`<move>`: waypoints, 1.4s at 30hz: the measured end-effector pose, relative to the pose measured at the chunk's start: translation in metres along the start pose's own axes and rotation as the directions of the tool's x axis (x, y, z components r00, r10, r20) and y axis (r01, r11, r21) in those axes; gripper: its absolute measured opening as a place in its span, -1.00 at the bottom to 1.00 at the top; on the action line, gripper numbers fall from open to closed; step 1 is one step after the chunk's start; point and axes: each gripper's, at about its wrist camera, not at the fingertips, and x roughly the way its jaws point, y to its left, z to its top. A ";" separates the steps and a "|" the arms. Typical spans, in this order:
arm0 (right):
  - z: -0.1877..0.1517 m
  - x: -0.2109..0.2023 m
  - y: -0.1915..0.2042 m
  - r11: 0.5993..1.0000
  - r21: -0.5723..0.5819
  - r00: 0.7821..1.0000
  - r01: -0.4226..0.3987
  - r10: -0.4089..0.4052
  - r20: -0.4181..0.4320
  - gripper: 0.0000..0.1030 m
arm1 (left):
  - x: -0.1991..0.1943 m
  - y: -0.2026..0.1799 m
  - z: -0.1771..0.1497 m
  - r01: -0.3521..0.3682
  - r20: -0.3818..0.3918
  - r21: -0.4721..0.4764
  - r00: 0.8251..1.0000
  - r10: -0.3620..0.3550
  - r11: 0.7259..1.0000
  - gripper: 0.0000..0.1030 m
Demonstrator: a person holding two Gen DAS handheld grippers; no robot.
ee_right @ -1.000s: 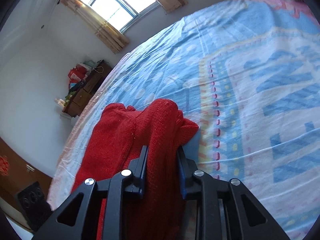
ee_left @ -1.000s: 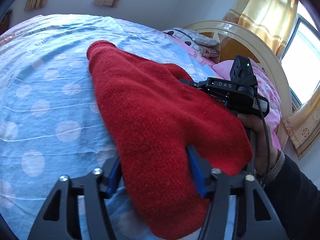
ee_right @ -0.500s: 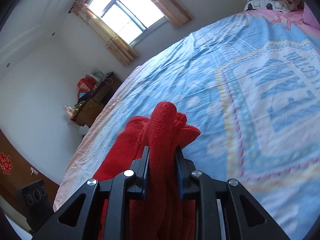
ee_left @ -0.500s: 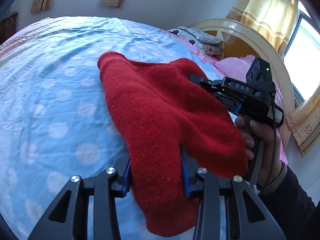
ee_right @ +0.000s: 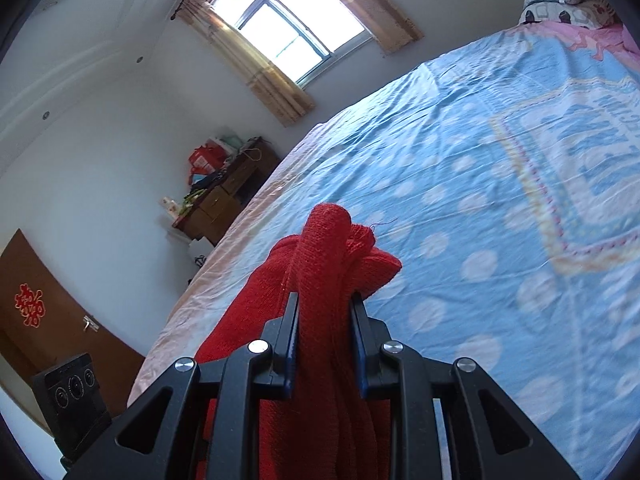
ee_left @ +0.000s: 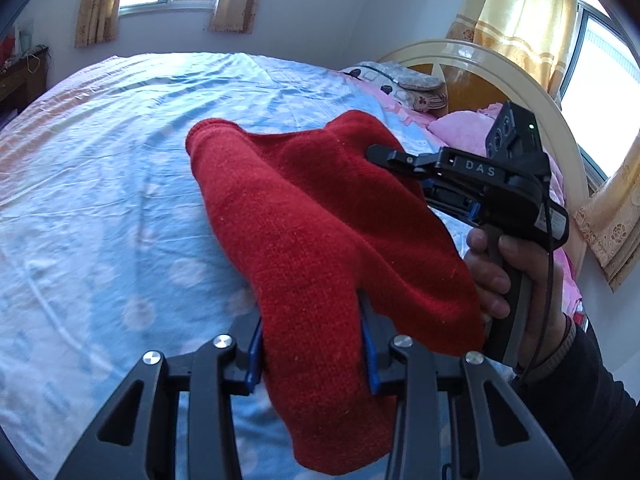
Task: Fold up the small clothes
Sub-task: 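Lift the red bundle with both tools and carry it across the bed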
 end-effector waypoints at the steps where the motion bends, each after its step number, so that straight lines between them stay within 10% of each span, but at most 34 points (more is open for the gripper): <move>1: -0.003 0.002 0.004 1.000 0.002 1.000 -0.007 0.007 -0.002 -0.57 | -0.003 0.000 -0.001 -0.004 0.003 0.001 1.000 0.004 1.000 -0.23; 42: -0.067 0.097 0.176 0.967 -0.141 0.969 -0.212 0.189 -0.160 -0.58 | -0.117 0.085 -0.073 -0.196 0.126 -0.091 0.970 0.207 0.976 -0.23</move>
